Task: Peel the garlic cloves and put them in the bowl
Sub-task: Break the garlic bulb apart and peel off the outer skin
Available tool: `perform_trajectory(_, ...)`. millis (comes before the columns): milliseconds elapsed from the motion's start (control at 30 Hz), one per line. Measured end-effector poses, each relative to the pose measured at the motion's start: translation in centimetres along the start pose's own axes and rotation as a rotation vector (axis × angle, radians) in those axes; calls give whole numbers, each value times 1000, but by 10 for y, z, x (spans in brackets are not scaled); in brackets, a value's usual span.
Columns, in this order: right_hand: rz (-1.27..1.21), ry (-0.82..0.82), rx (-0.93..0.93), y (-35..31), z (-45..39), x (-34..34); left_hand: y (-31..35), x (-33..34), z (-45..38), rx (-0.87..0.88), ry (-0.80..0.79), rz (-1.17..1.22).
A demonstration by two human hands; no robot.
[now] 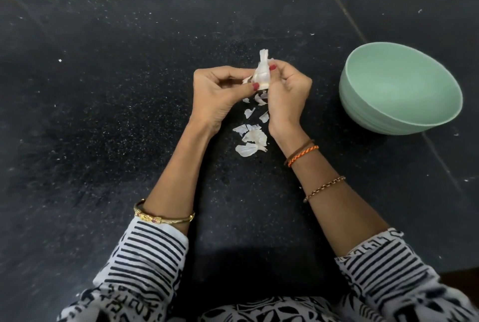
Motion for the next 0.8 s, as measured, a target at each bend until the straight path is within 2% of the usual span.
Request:
perform_trajectory(133,-23,-47,-18,0,2,-2,-2,-9,-5,-96,-44,10)
perform_trajectory(300,-72,-64,65,-1,-1,-4,3,-13,-8,-164,-56,66)
perform_trajectory(533,-388,-228,455,-8,-2,0,4,-12,-8,-186,24,88)
perform_trajectory(667,-115,-376,331,-9,2,2,6,-9,-6,-165,61,119)
perform_trajectory(800,-65,-416,215,-7,2,-1,7,-9,-6,-176,65,146)
Point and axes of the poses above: each hand's wrist, its own z-axis away from the middle knuckle, its own x-axis out of the palm, y = z × x, the point moved 2 cm from there along -z, towards the middle knuckle, and after that the axes turned 6 degrees about -z, right-handed, at the moved point
